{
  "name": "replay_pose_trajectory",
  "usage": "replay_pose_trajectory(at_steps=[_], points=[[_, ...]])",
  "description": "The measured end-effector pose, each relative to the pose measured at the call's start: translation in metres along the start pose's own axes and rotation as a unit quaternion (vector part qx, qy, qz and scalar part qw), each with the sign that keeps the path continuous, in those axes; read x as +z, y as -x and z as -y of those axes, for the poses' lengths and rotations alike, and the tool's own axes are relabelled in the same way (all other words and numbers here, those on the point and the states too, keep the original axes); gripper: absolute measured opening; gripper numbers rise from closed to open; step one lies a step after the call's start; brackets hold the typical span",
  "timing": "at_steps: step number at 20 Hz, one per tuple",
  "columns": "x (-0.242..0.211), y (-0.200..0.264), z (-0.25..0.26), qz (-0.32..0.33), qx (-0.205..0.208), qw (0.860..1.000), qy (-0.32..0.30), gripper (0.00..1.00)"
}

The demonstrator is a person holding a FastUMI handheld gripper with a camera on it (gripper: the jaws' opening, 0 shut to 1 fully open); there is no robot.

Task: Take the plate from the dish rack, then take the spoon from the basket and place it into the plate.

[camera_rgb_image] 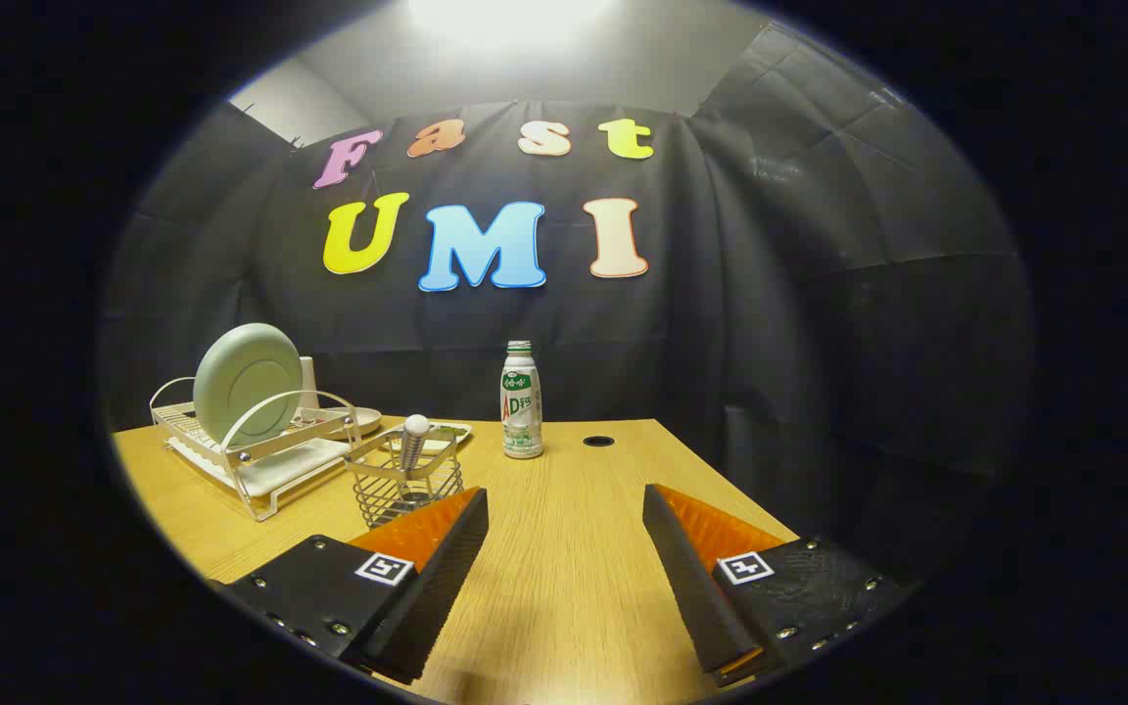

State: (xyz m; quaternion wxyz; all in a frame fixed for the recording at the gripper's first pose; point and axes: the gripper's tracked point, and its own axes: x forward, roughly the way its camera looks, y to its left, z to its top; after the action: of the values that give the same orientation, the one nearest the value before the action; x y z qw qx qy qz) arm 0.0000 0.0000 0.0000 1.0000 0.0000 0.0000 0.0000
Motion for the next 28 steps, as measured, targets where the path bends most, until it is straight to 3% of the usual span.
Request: replay_pose_trajectory(at_steps=[3,7,14,20,28], points=[[0.011,-0.033,0.009,0.015,-0.008,0.999,-0.029,0.97],[0.051,-0.053,0.041,0.036,-0.056,0.997,-0.026,0.97],[0.139,0.031,0.064,0.016,-0.152,0.986,0.06,0.97],[0.18,0.083,-0.009,-0.002,-0.166,0.985,0.05,0.97],[0.208,0.053,-0.176,-0.012,-0.082,0.997,0.0,0.97]])
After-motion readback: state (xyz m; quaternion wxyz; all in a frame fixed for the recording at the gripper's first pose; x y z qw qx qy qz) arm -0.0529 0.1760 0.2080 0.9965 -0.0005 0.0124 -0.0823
